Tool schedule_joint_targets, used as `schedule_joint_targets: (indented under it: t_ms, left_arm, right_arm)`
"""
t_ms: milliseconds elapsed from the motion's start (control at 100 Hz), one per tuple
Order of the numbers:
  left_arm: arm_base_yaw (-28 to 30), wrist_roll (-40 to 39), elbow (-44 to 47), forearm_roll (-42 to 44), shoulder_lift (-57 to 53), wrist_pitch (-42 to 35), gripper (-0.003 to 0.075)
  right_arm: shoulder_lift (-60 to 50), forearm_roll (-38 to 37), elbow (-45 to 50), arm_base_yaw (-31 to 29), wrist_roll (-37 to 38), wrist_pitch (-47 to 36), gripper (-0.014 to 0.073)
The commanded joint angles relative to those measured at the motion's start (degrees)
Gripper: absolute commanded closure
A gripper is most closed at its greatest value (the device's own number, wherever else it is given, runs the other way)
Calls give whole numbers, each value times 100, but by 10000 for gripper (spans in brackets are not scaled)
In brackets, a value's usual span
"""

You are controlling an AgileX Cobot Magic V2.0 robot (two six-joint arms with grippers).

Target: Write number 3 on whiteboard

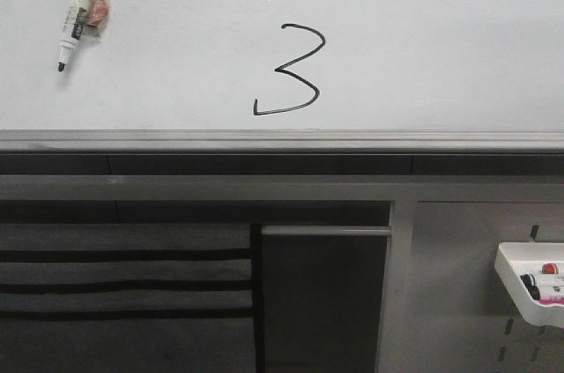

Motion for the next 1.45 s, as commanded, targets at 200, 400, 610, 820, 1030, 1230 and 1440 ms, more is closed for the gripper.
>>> schedule_joint_targets:
  t_ms: [200,400,610,820,1030,1230,1440]
  left_arm:
    - [-34,-72,24,12,-172,-445,738]
    - [-44,-72,24,12,-172,-445,738]
    - [-44,-72,24,12,-172,-445,738]
    - [-44,-72,24,12,-172,-445,738]
    - [-44,-72,24,12,-172,-445,738]
    - [-44,-72,24,12,-172,-445,738]
    - [-44,-72,24,12,-172,-445,738]
  right_arm:
    - [-339,-54,182,-235,-11,-839,668]
    - [-1517,-54,1529,-939,-11,-2102,668]
    - [-2293,-20,2789,-955,-11,-3490,668]
    - [-2732,-7,3647,-964,-11,-4619,668]
    - [-2721,-7,3651,-977,-11,-4686,668]
    - [-2721,-7,3651,-977,-11,-4686,668]
    - [-2721,-7,3651,-977,-11,-4686,668]
